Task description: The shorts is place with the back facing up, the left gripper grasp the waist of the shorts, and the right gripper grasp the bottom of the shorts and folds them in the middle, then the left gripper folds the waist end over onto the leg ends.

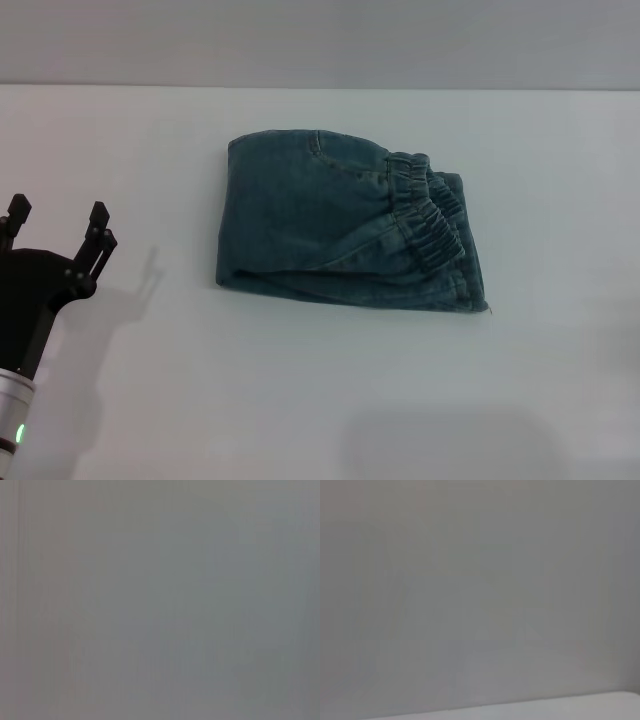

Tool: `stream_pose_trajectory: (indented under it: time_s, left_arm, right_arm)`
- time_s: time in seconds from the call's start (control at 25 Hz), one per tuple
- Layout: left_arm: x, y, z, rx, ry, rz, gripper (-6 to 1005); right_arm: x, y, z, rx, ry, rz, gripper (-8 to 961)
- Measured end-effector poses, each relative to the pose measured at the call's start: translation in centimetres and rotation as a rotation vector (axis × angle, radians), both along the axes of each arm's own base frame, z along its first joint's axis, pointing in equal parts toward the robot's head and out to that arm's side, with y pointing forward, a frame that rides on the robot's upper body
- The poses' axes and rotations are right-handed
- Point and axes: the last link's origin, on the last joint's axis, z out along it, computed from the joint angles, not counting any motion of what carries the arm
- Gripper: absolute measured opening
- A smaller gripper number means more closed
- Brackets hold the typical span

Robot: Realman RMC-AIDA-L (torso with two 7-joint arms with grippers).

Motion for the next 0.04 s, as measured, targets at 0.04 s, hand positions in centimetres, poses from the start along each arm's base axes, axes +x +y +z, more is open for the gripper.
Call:
stream_pose_trajectory:
  time_s: [0.04]
  left_arm:
    - [-0.01, 0.00, 0.00, 0.000, 0.000, 0.000, 834]
  right_arm:
    - [-0.02, -0.08, -0.02, 0.000, -0.004, 0.002, 717]
